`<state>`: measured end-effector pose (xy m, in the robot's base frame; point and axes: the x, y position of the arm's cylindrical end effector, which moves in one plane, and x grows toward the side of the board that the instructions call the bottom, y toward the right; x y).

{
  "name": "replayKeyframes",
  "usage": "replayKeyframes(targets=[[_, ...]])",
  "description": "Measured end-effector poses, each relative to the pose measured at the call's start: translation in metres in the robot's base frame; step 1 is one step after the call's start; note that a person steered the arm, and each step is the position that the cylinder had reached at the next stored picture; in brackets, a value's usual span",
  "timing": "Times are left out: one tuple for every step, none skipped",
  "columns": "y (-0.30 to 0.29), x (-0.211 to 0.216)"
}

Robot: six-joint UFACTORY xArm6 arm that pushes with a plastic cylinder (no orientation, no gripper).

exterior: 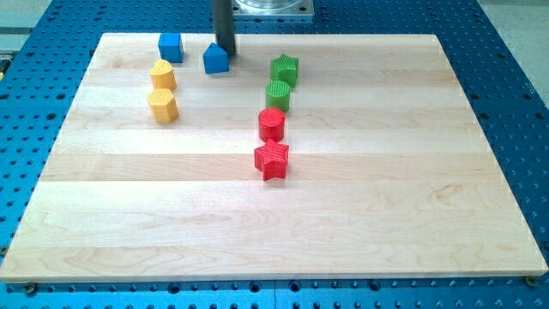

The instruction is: Place the green star to the top center of the board

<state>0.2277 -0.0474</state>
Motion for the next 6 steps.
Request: replayKeyframes(targets=[[0.096, -0.003], [0.170, 0.059], [0.100, 0.107], [0.068, 0.094], [0.089, 0.047], [0.104, 0.048]])
